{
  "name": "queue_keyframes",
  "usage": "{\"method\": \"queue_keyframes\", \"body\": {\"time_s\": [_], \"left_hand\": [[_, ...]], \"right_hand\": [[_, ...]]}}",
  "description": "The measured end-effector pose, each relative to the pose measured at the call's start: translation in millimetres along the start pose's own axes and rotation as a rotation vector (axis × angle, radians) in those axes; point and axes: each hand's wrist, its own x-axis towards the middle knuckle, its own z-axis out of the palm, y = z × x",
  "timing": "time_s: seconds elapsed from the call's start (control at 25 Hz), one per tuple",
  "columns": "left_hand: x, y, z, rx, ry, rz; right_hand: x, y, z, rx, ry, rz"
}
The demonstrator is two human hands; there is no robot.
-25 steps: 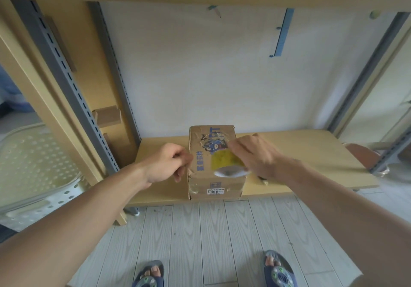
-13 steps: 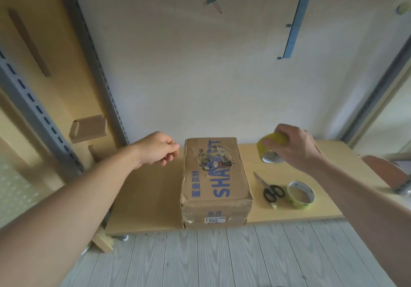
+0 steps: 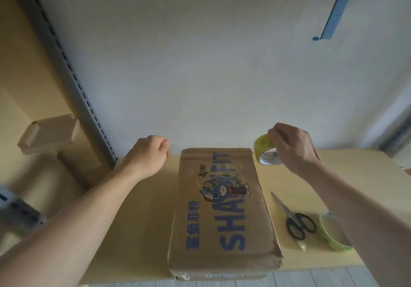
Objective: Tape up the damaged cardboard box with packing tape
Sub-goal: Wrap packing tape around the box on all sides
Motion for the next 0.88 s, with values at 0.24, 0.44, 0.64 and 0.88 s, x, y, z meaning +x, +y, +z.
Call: {"method": "queue_keyframes", "body": {"time_s": [0.24, 0.44, 0.64, 0.88], "left_hand": [[21, -9, 25, 0.070, 0.038, -0.002], [27, -16, 35, 0.016, -0.015, -0.032], [26, -13, 35, -0.018, -0.025, -0.035], [29, -11, 39, -0.031, -0.044, -0.049]], "right_hand": [[3, 21, 18, 0.004, 0.058, 0.006], [14, 30, 22, 0.007, 0.053, -0.018], [16, 34, 22, -0.031, 0.055, -0.039], [14, 38, 28, -0.074, 0.052, 0.004]]}}
